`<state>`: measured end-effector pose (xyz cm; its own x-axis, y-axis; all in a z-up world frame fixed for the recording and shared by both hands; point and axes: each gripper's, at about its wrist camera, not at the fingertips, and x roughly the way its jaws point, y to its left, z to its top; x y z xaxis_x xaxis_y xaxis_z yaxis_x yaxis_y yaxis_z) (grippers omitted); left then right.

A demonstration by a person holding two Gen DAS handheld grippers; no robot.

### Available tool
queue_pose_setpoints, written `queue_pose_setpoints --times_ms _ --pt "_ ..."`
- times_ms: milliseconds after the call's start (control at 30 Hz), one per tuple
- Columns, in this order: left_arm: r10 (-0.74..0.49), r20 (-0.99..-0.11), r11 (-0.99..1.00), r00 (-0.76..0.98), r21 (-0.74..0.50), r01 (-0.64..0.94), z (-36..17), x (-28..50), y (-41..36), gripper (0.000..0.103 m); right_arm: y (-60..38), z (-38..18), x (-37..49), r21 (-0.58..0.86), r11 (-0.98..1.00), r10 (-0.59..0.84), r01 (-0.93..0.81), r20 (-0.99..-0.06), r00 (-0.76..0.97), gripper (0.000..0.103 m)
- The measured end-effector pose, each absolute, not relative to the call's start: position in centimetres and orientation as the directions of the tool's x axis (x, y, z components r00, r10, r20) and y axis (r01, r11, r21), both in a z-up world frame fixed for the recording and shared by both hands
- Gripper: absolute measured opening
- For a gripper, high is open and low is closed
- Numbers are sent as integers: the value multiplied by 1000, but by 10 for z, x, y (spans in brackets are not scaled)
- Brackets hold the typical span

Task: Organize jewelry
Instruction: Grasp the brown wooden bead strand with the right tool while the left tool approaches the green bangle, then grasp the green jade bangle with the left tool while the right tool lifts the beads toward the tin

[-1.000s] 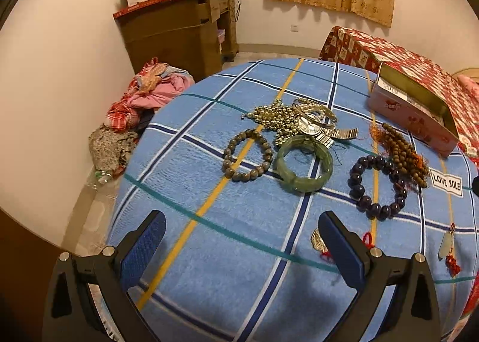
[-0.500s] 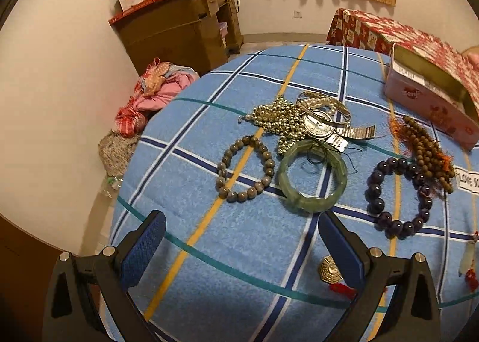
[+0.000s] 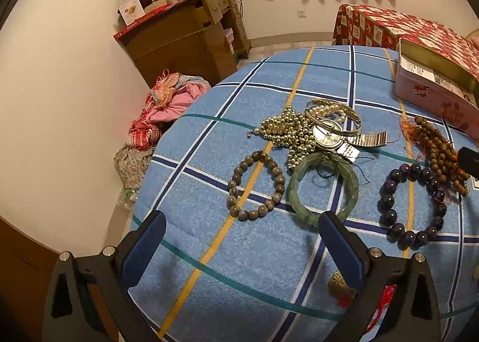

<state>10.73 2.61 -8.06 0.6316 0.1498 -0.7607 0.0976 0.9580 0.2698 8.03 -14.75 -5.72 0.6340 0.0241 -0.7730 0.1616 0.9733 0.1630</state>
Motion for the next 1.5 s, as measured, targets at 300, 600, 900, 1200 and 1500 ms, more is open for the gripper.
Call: queue_pose_setpoints --times_ms 300,600,900,1200,1500 --pt "168 -759 951 629 292 98 -84 113 24 102 -146 -80 107 129 980 21 153 -826 563 57" --pt "-98 -787 989 609 -9 147 -81 114 67 102 -168 -80 107 199 967 71 161 -813 578 33" --pt "-284 -774 951 565 -152 269 -80 115 35 60 -186 -48 77 337 926 134 168 -713 688 25" --pt "-246 -808 941 536 -67 331 -96 129 1 61 -201 -58 77 329 924 134 195 -755 642 47" --pt "-206 -814 945 543 -21 327 -108 136 0 59 -180 -87 101 211 970 110 124 -828 550 64"
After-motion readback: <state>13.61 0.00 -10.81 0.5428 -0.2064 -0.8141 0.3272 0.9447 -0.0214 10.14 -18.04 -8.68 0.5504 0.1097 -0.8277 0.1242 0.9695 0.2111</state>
